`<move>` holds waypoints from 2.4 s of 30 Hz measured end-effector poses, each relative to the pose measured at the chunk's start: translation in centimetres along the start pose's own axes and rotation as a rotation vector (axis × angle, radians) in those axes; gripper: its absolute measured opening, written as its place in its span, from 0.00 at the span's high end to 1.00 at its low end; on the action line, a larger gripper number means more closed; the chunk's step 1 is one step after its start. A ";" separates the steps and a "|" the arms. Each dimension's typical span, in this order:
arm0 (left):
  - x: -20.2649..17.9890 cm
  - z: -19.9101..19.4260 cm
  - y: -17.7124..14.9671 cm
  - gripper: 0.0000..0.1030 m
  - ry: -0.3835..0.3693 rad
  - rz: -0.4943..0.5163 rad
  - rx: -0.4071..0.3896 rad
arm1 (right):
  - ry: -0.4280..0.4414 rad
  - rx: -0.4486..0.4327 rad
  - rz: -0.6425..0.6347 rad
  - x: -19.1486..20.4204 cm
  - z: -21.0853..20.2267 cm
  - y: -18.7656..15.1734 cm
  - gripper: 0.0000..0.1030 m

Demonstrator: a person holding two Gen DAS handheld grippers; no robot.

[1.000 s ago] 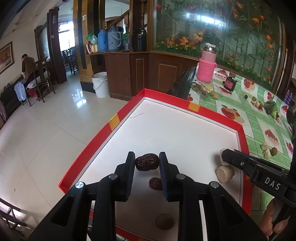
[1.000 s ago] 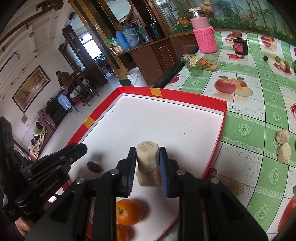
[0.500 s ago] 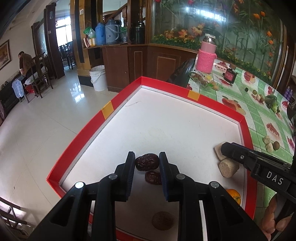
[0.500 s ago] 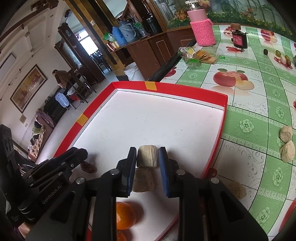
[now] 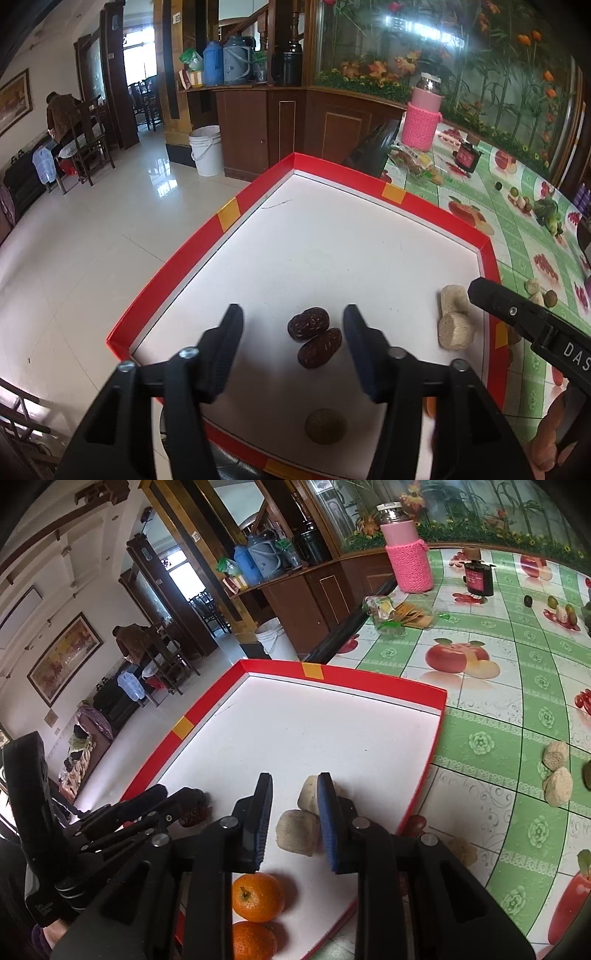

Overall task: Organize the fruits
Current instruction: 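Carry the cake and date into the tray and open both tools, then move back to the table and grasp another round beige cake with the right tool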

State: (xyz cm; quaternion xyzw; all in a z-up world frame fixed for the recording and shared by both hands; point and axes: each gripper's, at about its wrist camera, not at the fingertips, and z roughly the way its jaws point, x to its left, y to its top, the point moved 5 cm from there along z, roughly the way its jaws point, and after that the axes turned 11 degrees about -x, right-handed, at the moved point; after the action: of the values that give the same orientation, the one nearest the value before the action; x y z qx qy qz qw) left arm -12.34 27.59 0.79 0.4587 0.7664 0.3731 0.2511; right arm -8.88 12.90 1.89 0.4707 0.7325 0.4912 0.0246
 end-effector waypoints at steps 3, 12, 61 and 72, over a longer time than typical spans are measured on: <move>-0.1 -0.3 0.1 0.39 -0.007 -0.005 -0.001 | -0.007 0.000 0.022 -0.5 -0.3 0.0 0.74; -0.5 -0.8 0.0 0.35 -0.030 -0.019 0.005 | -0.020 0.009 0.053 -1.6 -1.3 -0.2 0.73; -5.3 -2.0 -1.4 0.31 -0.061 0.056 0.040 | -0.047 -0.026 0.184 -7.1 -5.5 -0.2 0.61; -6.2 -3.5 -1.7 0.31 -0.074 0.080 0.024 | -0.041 -0.051 0.190 -6.9 -7.7 -0.6 0.61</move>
State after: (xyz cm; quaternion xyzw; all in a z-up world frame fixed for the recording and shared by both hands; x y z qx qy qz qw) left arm -12.95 20.37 1.83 0.5054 0.7419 0.3566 0.2587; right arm -9.30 2.62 2.44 0.5471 0.6712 0.5001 0.0050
